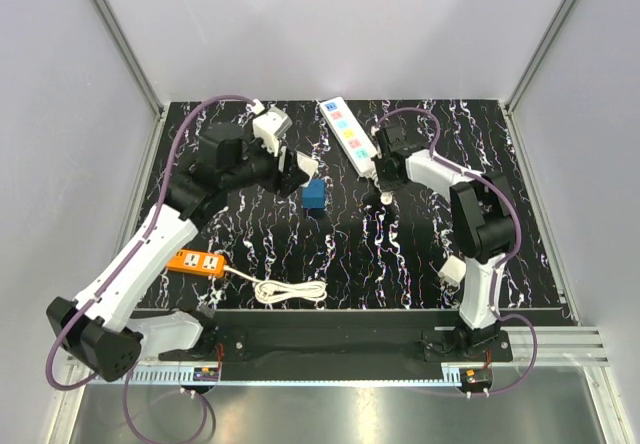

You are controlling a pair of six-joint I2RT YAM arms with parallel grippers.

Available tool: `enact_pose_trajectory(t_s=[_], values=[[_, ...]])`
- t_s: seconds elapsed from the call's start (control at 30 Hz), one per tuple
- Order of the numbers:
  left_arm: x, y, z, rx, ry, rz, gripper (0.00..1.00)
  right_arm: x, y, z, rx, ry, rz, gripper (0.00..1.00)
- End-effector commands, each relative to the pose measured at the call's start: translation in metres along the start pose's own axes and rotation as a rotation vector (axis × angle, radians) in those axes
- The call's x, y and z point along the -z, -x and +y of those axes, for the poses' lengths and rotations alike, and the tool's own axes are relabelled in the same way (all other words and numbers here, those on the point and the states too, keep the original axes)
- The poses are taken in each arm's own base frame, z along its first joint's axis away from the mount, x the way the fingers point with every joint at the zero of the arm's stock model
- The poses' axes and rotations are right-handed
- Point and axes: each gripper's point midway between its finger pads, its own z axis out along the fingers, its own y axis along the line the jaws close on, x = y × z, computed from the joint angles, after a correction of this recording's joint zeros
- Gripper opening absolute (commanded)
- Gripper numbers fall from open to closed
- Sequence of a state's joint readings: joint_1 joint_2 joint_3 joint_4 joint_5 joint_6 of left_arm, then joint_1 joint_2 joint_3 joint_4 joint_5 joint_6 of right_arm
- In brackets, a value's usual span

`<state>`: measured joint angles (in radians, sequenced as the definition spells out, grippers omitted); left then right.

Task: Insert the plug

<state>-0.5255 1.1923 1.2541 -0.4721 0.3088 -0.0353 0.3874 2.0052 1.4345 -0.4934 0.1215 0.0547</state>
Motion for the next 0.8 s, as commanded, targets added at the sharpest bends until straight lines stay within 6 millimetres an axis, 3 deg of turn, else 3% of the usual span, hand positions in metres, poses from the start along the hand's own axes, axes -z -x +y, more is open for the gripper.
enact_pose_trajectory(t_s=[0.0, 0.13, 0.23, 0.33, 0.43, 0.47, 0.5, 0.6, 0.67, 0.77], values=[[0.017, 0.040, -0.021, -0.054, -0.080, -0.192, 0.00, 0.021, -0.056, -0.005, -0.083, -0.038, 0.121, 0.11], [0.021, 0.041, -0.008, -0.125, -0.014, -0.211, 0.00, 0.063, -0.082, -0.007, -0.166, -0.043, 0.124, 0.02], [0.021, 0.041, 0.009, -0.150, 0.081, -0.223, 0.00, 0.099, -0.099, -0.004, -0.244, -0.023, 0.132, 0.00], [0.013, 0.042, 0.009, -0.151, 0.065, -0.223, 0.00, 0.125, -0.123, -0.010, -0.304, -0.044, 0.140, 0.00], [0.000, 0.041, -0.008, -0.210, -0.062, -0.218, 0.00, 0.143, -0.139, -0.015, -0.365, -0.061, 0.130, 0.16], [-0.008, 0.038, -0.005, -0.223, -0.064, -0.202, 0.00, 0.150, -0.135, -0.013, -0.377, -0.038, 0.096, 0.28], [-0.010, 0.037, -0.003, -0.221, -0.058, -0.194, 0.00, 0.153, -0.129, -0.011, -0.383, -0.017, 0.071, 0.34], [-0.009, 0.041, 0.002, -0.182, -0.017, -0.199, 0.00, 0.155, -0.083, 0.000, -0.297, 0.071, -0.044, 0.63], [-0.005, 0.041, 0.001, -0.158, -0.013, -0.208, 0.00, 0.145, -0.045, 0.005, -0.214, 0.094, -0.109, 0.83], [0.008, 0.034, 0.001, -0.117, 0.014, -0.218, 0.00, 0.124, 0.001, 0.009, -0.129, 0.089, -0.147, 0.89]])
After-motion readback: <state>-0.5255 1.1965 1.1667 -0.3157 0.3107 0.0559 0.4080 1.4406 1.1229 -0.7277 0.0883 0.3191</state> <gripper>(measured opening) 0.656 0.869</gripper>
